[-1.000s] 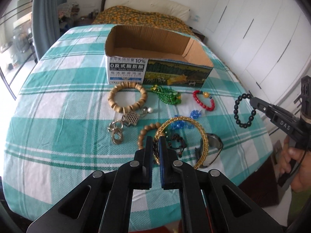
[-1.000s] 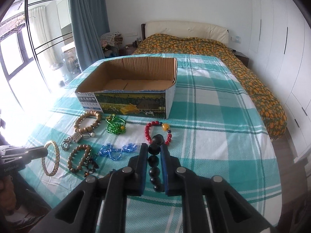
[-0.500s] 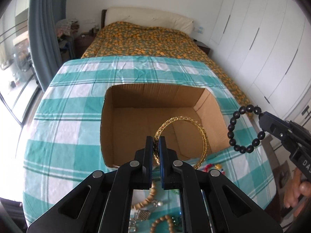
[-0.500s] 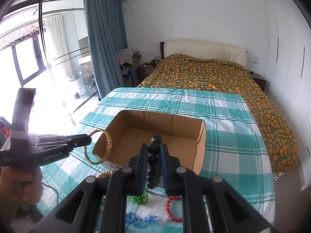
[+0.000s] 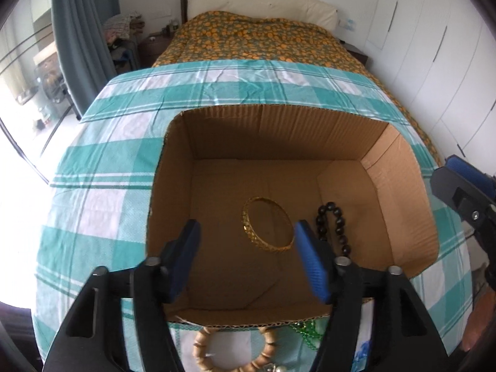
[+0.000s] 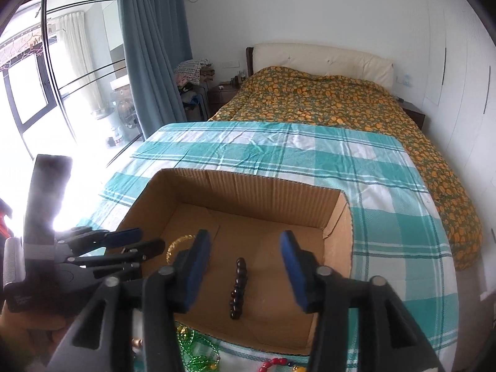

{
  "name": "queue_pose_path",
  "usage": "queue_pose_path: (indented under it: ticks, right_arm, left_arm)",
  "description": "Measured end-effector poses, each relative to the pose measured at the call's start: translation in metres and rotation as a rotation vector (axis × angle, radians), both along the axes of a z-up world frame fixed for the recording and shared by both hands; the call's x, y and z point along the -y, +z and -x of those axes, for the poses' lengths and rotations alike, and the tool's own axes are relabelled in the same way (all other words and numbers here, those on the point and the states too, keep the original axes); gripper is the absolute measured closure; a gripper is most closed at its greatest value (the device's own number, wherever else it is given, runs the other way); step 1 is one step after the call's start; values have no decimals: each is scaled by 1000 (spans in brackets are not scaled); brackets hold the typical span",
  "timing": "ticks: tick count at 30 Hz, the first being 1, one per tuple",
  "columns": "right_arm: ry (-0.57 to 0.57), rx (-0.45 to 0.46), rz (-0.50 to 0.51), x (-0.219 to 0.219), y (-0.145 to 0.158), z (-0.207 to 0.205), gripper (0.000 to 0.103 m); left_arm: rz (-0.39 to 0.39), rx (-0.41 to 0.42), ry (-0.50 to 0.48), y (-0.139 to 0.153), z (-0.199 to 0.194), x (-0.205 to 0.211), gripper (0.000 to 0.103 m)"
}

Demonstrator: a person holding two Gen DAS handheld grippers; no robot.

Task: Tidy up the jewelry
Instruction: 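Carry both bracelets into the cardboard box and open both tools, then withdraw both tools from the box and move toward the remaining jewelry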

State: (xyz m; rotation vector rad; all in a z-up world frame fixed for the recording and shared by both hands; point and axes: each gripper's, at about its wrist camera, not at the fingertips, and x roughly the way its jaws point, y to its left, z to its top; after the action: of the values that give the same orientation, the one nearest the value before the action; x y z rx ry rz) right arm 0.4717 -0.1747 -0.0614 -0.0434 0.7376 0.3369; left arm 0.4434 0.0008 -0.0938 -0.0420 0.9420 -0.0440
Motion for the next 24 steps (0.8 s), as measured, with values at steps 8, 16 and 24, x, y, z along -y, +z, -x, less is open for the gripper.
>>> queue_pose_path:
  ticks: [8, 16, 24]
  right_arm:
    - [-28, 130, 70, 17, 15, 60, 43]
    - [-26, 198, 119, 30, 2, 144, 41]
    - [-73, 190, 186, 57, -36, 211, 40]
  left_arm:
    - [-24, 125, 13, 17, 62, -19, 12]
    - [-12, 200, -3, 17, 153, -23, 5]
    - [-18, 229, 48, -20, 226, -26, 4]
